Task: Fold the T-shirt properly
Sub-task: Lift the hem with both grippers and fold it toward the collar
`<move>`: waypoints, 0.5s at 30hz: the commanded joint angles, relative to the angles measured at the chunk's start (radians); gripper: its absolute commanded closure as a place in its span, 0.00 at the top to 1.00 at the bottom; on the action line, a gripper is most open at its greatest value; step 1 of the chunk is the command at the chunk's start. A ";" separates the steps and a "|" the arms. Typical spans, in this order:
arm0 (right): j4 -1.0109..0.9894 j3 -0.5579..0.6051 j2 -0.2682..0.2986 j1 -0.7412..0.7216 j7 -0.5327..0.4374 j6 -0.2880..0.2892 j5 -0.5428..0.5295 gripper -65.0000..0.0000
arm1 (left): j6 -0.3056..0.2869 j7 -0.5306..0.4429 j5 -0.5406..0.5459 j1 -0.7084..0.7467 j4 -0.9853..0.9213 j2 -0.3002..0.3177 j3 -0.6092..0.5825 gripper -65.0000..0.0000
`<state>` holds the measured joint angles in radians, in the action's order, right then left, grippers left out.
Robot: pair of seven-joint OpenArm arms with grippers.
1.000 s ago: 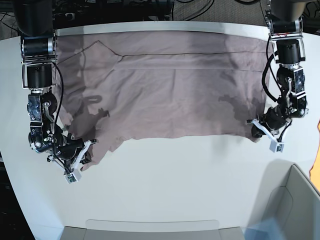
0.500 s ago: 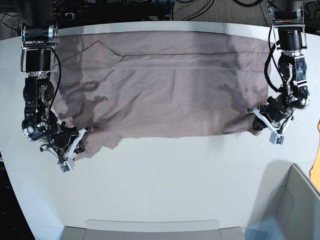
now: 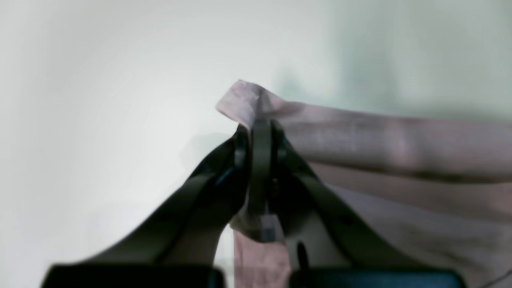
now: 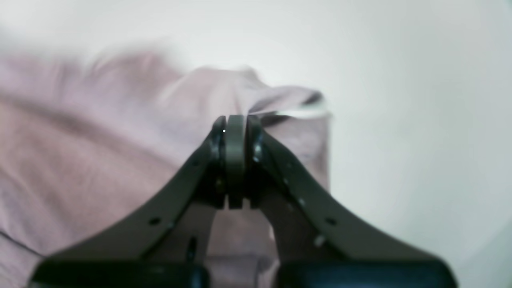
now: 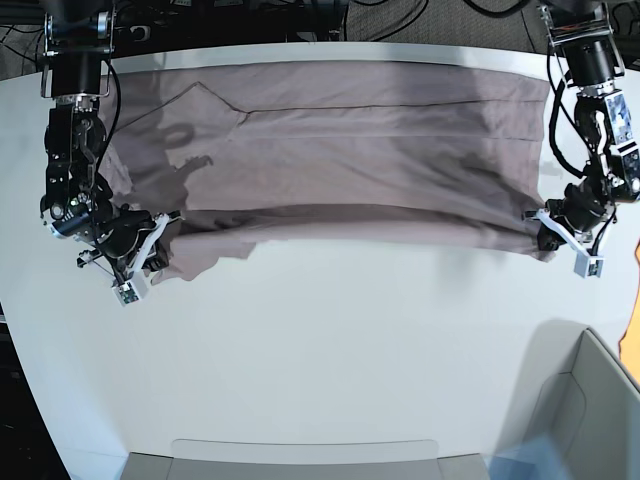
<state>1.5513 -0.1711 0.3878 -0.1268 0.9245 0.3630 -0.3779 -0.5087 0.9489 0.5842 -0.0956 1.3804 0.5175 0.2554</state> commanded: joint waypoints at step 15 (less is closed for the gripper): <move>0.226 -0.132 0.024 0.174 0.061 0.000 -0.031 0.00 | -0.003 0.012 0.010 0.155 0.185 0.017 0.014 0.00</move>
<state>1.7592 -0.2966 0.3981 0.0586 0.9985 0.3630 -0.4000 -0.5125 0.9718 0.5880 0.0708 1.5501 0.5152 0.2604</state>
